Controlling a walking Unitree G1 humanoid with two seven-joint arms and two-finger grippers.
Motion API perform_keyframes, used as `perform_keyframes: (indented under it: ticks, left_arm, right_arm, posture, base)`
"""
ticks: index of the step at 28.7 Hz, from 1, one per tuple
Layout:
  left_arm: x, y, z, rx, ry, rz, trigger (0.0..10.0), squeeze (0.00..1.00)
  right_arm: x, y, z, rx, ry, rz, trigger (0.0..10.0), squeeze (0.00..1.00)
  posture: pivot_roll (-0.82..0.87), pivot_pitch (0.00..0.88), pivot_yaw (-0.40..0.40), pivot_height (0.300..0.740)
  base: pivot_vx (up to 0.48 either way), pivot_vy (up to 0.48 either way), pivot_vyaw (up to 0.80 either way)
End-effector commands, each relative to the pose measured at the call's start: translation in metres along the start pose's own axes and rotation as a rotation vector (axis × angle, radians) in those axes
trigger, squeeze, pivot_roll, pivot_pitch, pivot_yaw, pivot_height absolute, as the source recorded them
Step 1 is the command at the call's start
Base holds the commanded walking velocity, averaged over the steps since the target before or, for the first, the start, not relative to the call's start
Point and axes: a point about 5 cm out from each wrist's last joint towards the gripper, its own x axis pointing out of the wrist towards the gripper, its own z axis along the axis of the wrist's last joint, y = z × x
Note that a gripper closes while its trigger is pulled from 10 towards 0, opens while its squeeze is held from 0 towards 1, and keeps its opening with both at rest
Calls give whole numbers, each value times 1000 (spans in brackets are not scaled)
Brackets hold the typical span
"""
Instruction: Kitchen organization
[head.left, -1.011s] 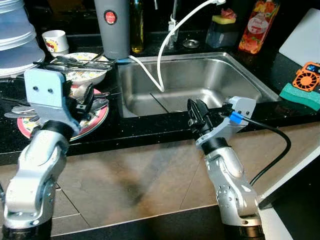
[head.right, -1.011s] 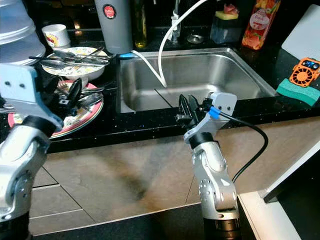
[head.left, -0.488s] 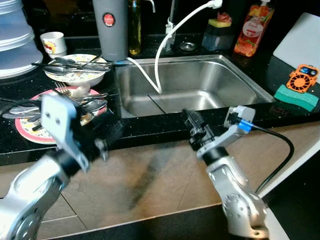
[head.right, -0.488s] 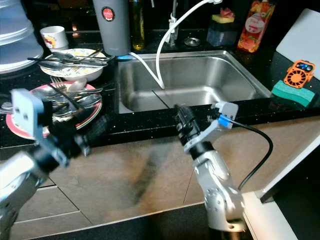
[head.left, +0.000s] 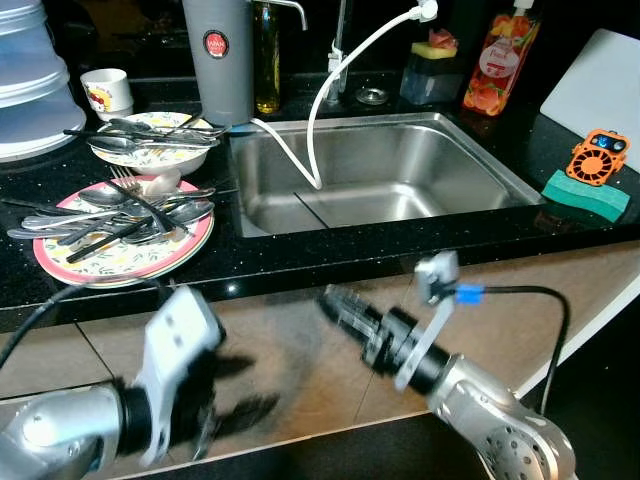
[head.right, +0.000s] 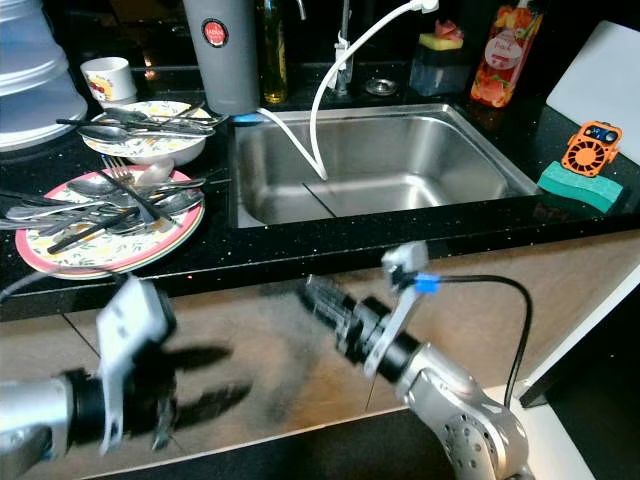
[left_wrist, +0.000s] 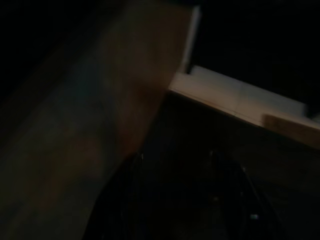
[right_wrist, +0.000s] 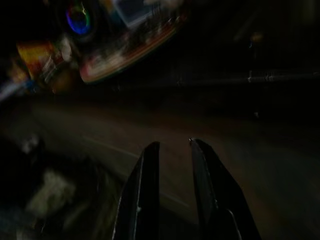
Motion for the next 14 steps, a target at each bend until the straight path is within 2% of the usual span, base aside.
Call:
perform_keyframes:
  ticks: [1, 4, 5, 7, 10, 12, 14]
  left_arm:
    - [-1, 6, -11, -16, 86, 62, 10000, 0]
    - [3, 9, -23, -94, 166, 124, 10000, 0]
    - [3, 9, -23, -94, 166, 124, 10000, 0]
    - [5, 17, -40, -142, 268, 260, 10000, 0]
    - [4, 30, -65, -135, 388, 448, 10000, 0]
    - [5, 38, -78, -167, 400, 576, 10000, 0]
    - [7, 44, -87, -202, 391, 663, 10000, 0]
  right_arm:
    - [-3, -4, -15, -11, 100, -4, 10000, 0]
    - [-14, -16, -42, -42, 331, -51, 10000, 0]
    - [-14, -16, -42, -42, 331, -51, 10000, 0]
    - [-22, -26, -63, -79, 489, -105, 10000, 0]
    - [-29, -44, -86, -94, 627, -242, 10000, 0]
    - [-33, -61, -103, -87, 681, -392, 10000, 0]
    - [-37, -71, -115, -75, 715, -486, 10000, 0]
  posture:
    - [63, 151, -21, 740]
    - [63, 151, -21, 740]
    - [63, 151, -21, 740]
    - [61, 152, -21, 740]
    - [62, 149, -23, 740]
    - [62, 148, -29, 740]
    - [63, 146, -31, 740]
  base:
    - [0, 0, 0]
    - [0, 0, 0]
    - [0, 0, 0]
    - [0, 0, 0]
    - [0, 0, 0]
    - [0, 0, 0]
    - [0, 0, 0]
